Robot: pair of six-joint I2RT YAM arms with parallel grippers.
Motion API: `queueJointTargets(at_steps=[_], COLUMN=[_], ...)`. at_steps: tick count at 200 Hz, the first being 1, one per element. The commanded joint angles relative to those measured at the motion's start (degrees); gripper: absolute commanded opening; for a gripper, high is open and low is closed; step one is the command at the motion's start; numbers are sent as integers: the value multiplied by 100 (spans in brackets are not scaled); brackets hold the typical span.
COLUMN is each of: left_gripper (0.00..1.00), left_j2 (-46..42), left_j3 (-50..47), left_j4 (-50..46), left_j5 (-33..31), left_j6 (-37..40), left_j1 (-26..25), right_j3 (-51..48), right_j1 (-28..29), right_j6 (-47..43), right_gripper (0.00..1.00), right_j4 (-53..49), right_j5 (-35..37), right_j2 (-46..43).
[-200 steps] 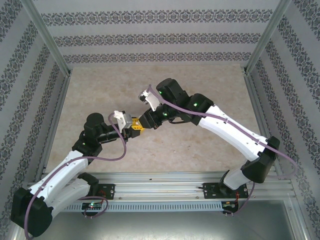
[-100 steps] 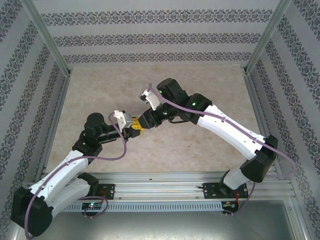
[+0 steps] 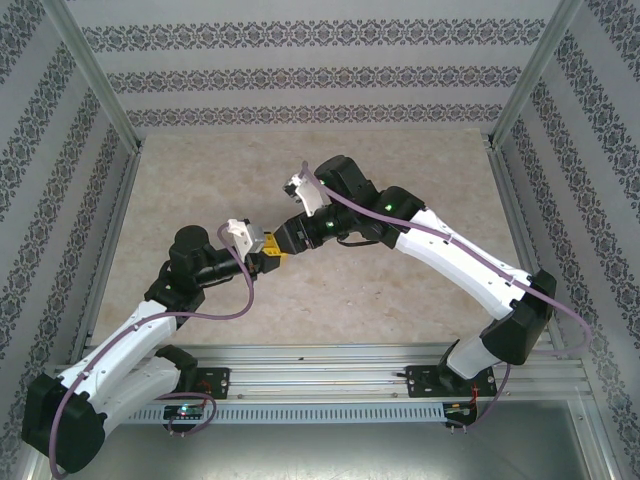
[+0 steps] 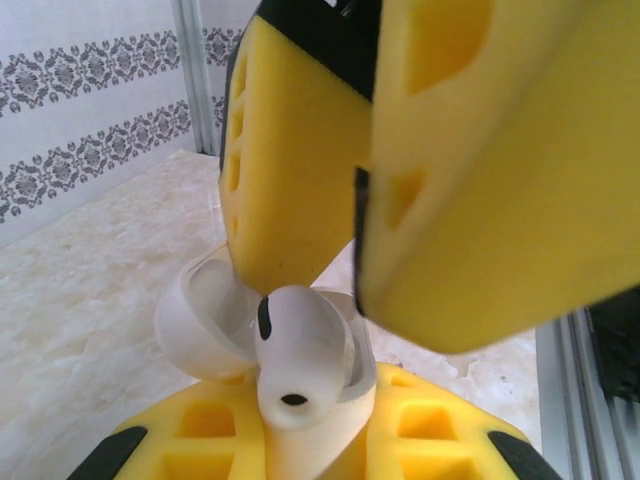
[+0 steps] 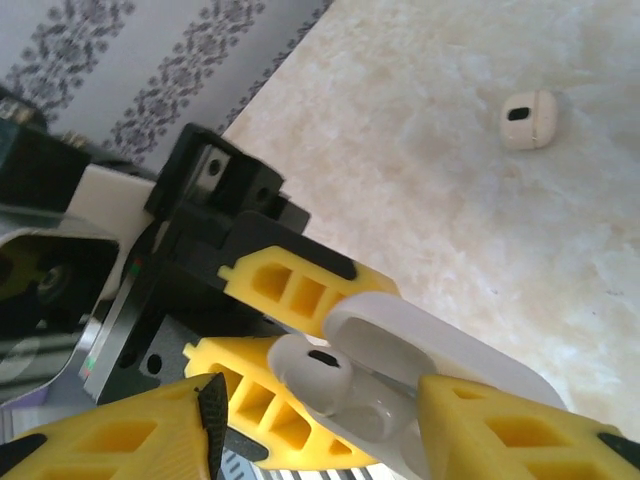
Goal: Insert the wireless bluetooth earbuds into the charging case
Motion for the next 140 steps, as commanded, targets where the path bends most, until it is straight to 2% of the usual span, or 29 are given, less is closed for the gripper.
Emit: queueJointTargets(at_steps=[1, 32, 95, 140], left_gripper=[0, 0, 0, 0], left_j2=[-111, -179, -209, -211], left_j3=[11, -128, -130, -169], left_j4=[172, 385, 271, 185], left_j5=[-181, -648, -1398, -1607], left_j6=[114, 147, 384, 574], left_j1=[-69, -66, -73, -123], right_j3=[21, -265, 240, 559], right_j1=[-119, -32, 392, 459], right_j6=[862, 1721, 2448, 2683], right_gripper=[55, 55, 54, 54], right_j4=[36, 355, 16, -76], right_j5=[793, 1004, 1236, 1314], right_j2=[-302, -498, -33, 258])
